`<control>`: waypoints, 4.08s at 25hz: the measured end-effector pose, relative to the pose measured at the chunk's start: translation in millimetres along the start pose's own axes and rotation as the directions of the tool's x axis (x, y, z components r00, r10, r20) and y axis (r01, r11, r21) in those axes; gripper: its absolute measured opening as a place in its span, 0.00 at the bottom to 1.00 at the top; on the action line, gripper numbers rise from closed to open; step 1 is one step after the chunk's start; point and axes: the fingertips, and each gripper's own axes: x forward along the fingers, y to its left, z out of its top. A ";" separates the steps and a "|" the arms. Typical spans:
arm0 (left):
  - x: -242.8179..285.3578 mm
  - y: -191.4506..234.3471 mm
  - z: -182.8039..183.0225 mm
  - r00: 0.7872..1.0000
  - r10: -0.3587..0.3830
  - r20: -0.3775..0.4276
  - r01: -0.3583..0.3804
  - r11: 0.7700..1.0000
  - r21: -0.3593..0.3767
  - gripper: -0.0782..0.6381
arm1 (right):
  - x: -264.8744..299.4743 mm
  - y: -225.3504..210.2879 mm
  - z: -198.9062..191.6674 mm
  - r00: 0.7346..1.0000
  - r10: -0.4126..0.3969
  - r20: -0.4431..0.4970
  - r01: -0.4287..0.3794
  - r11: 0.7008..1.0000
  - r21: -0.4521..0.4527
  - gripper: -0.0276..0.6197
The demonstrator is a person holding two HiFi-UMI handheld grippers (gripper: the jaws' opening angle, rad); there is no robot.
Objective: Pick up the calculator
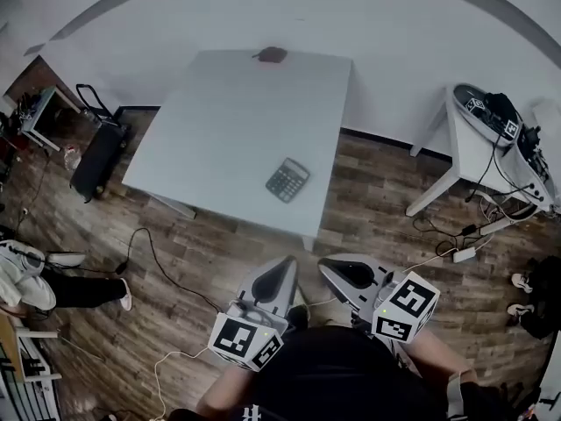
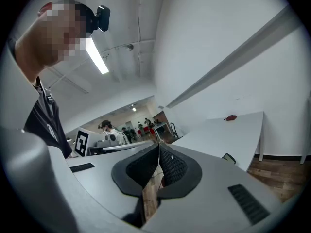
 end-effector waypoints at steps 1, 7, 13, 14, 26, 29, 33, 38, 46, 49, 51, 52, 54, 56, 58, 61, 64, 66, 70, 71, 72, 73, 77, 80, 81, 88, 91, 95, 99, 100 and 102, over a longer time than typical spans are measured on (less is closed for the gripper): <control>4.4 9.9 2.3 1.000 -0.001 -0.004 0.001 1.000 0.004 0.12 | 10.3 -4.4 2.3 1.000 -0.002 -0.005 0.002 1.000 0.003 0.07; 26.8 63.6 15.2 0.999 -0.037 -0.023 0.037 0.999 0.029 0.12 | 65.1 -29.0 14.0 0.999 -0.041 -0.024 0.041 0.999 0.017 0.07; 49.4 99.7 19.1 0.996 -0.079 -0.034 0.079 0.997 0.002 0.12 | 94.3 -51.5 22.9 0.994 -0.102 -0.035 0.103 0.994 0.030 0.07; 52.9 103.1 19.4 0.996 -0.085 -0.035 0.085 0.996 -0.005 0.12 | 97.0 -54.7 24.7 0.993 -0.110 -0.037 0.111 0.993 0.030 0.07; 98.9 137.7 12.7 0.996 -0.055 -0.067 0.053 0.998 -0.039 0.12 | 120.8 -118.5 29.0 0.990 -0.090 -0.107 0.094 0.995 0.034 0.07; 114.9 146.8 13.4 0.998 -0.019 -0.062 0.017 0.999 -0.039 0.12 | 130.7 -152.9 24.7 0.984 -0.057 -0.166 0.064 0.997 0.037 0.07; 137.6 159.8 9.8 0.997 0.024 -0.077 -0.027 0.999 -0.032 0.12 | 146.1 -211.0 10.3 0.966 -0.011 -0.257 0.029 0.997 0.066 0.07; 161.3 177.3 5.7 0.989 0.105 -0.107 -0.112 0.992 -0.054 0.12 | 170.8 -293.2 -31.9 0.916 0.061 -0.397 0.003 0.987 0.159 0.07; 175.1 199.8 -9.3 0.960 0.229 -0.163 -0.246 0.965 -0.088 0.12 | 221.5 -380.5 -128.0 0.792 0.168 -0.587 0.040 0.945 0.325 0.17; 176.7 205.2 -12.0 0.950 0.263 -0.171 -0.282 0.954 -0.098 0.12 | 231.0 -393.3 -159.1 0.731 0.213 -0.648 0.042 0.934 0.355 0.18; 173.5 210.9 -13.9 0.941 0.288 -0.177 -0.309 0.945 -0.109 0.12 | 237.8 -396.9 -175.1 0.700 0.234 -0.675 0.046 0.928 0.369 0.18; 171.5 213.6 -14.9 0.937 0.300 -0.180 -0.323 0.940 -0.115 0.12 | 241.4 -398.4 -182.4 0.686 0.240 -0.687 0.049 0.926 0.374 0.18; 168.4 217.5 -16.6 0.929 0.320 -0.185 -0.345 0.931 -0.122 0.12 | 248.6 -401.5 -193.9 0.662 0.248 -0.707 0.057 0.924 0.378 0.18; 166.5 219.9 -18.4 0.923 0.336 -0.187 -0.362 0.923 -0.126 0.12 | 253.6 -403.4 -202.7 0.641 0.261 -0.722 0.065 0.919 0.390 0.18; 163.2 222.3 -20.4 0.917 0.352 -0.188 -0.378 0.916 -0.130 0.12 | 257.4 -402.9 -210.3 0.623 0.275 -0.732 0.071 0.912 0.403 0.18; 156.4 226.1 -21.9 0.909 0.371 -0.189 -0.398 0.907 -0.137 0.12 | 263.2 -400.9 -220.7 0.600 0.289 -0.746 0.078 0.907 0.414 0.18; 151.9 226.1 -23.1 0.904 0.381 -0.191 -0.410 0.901 -0.142 0.12 | 265.6 -400.0 -227.4 0.586 0.311 -0.749 0.086 0.894 0.439 0.18; 150.5 226.2 -24.3 0.902 0.386 -0.193 -0.416 0.898 -0.145 0.12 | 266.3 -399.6 -228.8 0.579 0.331 -0.745 0.085 0.884 0.459 0.18; 146.5 230.1 -25.5 0.898 0.393 -0.195 -0.423 0.894 -0.150 0.12 | 269.4 -396.5 -229.7 0.571 0.383 -0.726 0.067 0.860 0.507 0.13; 145.3 230.7 -25.6 0.898 0.394 -0.196 -0.425 0.893 -0.150 0.12 | 269.6 -396.2 -229.7 0.570 0.393 -0.722 0.062 0.855 0.514 0.13; 144.2 231.2 -25.7 0.897 0.396 -0.195 -0.426 0.892 -0.150 0.12 | 269.6 -396.2 -229.7 0.569 0.400 -0.719 0.056 0.853 0.519 0.13; 143.1 231.7 -25.8 0.897 0.397 -0.195 -0.427 0.892 -0.151 0.12 | 269.6 -396.2 -229.7 0.568 0.404 -0.717 0.052 0.852 0.521 0.13; 139.3 233.3 -27.3 0.898 0.394 -0.196 -0.425 0.892 -0.154 0.12 | 270.8 -394.8 -228.8 0.570 0.403 -0.716 0.038 0.858 0.513 0.13; 138.8 233.0 -26.3 0.903 0.386 -0.190 -0.415 0.898 -0.149 0.12 | 271.0 -394.0 -223.8 0.585 0.393 -0.709 0.034 0.862 0.505 0.12; 138.7 232.8 -25.6 0.905 0.382 -0.187 -0.411 0.899 -0.149 0.12 | 271.3 -394.1 -220.0 0.595 0.388 -0.704 0.036 0.862 0.506 0.13; 139.9 233.6 -20.9 0.922 0.346 -0.172 -0.372 0.916 -0.149 0.12 | 275.7 -380.4 -169.1 0.706 0.364 -0.607 0.016 0.849 0.528 0.12; 142.3 232.4 -14.9 0.935 0.320 -0.156 -0.342 0.928 -0.145 0.12 | 275.1 -369.4 -140.0 0.758 0.351 -0.549 0.012 0.835 0.550 0.13; 146.7 228.1 -5.0 0.950 0.281 -0.133 -0.299 0.945 -0.135 0.12 | 270.4 -356.2 -98.9 0.822 0.325 -0.467 0.003 0.818 0.575 0.13; 146.0 224.6 2.3 0.962 0.247 -0.118 -0.262 0.955 -0.137 0.12 | 261.6 -345.5 -63.0 0.879 0.278 -0.387 0.019 0.792 0.610 0.13; 145.4 223.9 4.7 0.964 0.240 -0.114 -0.254 0.958 -0.133 0.12 | 258.6 -341.7 -53.8 0.892 0.265 -0.367 0.021 0.786 0.617 0.13; 144.9 222.3 10.3 0.969 0.224 -0.106 -0.236 0.964 -0.120 0.12 | 251.1 -333.1 -35.5 0.915 0.233 -0.329 0.025 0.783 0.622 0.12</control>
